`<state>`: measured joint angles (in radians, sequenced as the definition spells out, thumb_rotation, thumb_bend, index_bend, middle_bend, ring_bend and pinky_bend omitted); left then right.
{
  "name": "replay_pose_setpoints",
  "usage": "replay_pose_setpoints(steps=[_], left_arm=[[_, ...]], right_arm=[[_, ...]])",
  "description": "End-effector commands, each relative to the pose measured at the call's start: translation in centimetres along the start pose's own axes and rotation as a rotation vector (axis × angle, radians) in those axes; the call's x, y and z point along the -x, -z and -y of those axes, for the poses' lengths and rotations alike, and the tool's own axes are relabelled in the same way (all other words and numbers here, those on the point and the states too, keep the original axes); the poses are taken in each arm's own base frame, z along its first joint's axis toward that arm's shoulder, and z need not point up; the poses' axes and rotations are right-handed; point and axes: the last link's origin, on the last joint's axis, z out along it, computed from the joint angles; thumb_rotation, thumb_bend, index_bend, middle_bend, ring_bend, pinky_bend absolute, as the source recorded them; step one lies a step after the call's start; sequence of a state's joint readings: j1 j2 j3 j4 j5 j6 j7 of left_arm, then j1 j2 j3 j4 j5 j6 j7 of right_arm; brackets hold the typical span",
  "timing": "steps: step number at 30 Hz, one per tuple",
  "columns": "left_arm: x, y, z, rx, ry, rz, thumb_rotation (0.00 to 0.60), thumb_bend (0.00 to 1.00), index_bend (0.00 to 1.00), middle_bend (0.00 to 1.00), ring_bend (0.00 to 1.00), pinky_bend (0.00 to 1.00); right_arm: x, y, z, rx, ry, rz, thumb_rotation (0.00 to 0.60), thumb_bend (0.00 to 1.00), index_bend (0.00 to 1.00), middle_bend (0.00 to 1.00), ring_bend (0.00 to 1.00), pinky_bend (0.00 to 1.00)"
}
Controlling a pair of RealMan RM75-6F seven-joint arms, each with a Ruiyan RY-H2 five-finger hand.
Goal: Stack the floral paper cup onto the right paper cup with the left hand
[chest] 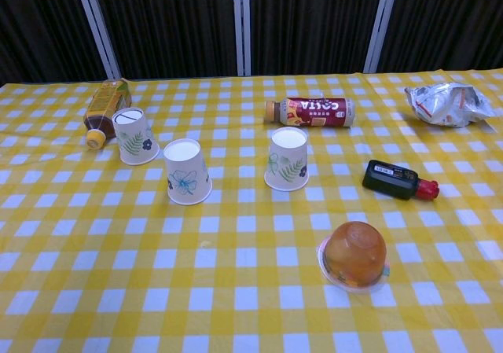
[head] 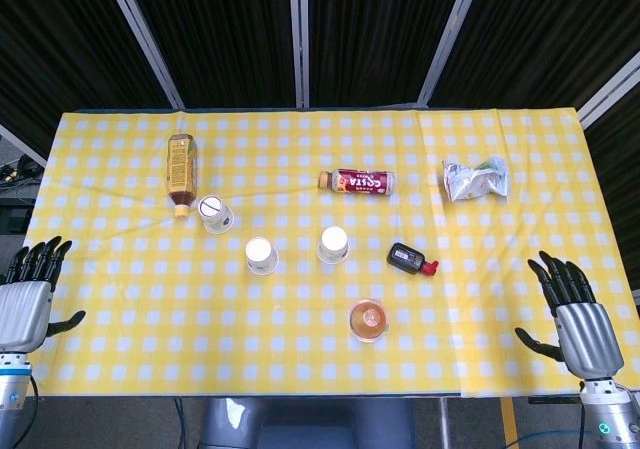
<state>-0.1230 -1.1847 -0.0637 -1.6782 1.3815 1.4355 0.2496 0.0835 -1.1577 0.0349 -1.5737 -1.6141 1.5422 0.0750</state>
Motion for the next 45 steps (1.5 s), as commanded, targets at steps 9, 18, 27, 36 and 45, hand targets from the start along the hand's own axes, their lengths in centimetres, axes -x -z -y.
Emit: replay_pose_setpoints(steps=[9,18,27,36,45], left_arm=[[0.0,0.0,-0.1,0.006,0.003,0.002,0.6,0.02,0.0,0.0,0.0,0.0],[0.2,-0.1,-0.3,0.012,0.0,0.009,0.6,0.01,0.0,0.0,0.0,0.0],[0.2,-0.6,-0.8,0.026,0.006,0.005,0.6,0.07,0.0,0.0,0.0,0.0],[-0.6,-4.5,-3.0,0.076,0.0,0.02,0.6,0.14,0.15,0.0,0.0,0.0],[-1.1,-10.0,-6.4,0.144,-0.098,0.078,0.6,0.2,0.2,0.0,0.0,0.0]], right_arm=[[0.2,0.1,-0.1,0.004,0.008,0.008,0.6,0.06,0.03,0.0,0.0,0.0],[0.2,0.2,0.0,0.003,0.006,0.008,0.6,0.06,0.03,0.0,0.0,0.0],[0.3,0.1,0.0,0.004,0.006,0.017,0.6,0.06,0.04,0.0,0.0,0.0],[0.1,-0.2,-0.5,0.025,-0.007,0.018,0.6,0.06,0.05,0.0,0.0,0.0],[-0.1,-0.5,-1.1,0.049,-0.021,0.019,0.6,0.06,0.05,0.0,0.0,0.0]])
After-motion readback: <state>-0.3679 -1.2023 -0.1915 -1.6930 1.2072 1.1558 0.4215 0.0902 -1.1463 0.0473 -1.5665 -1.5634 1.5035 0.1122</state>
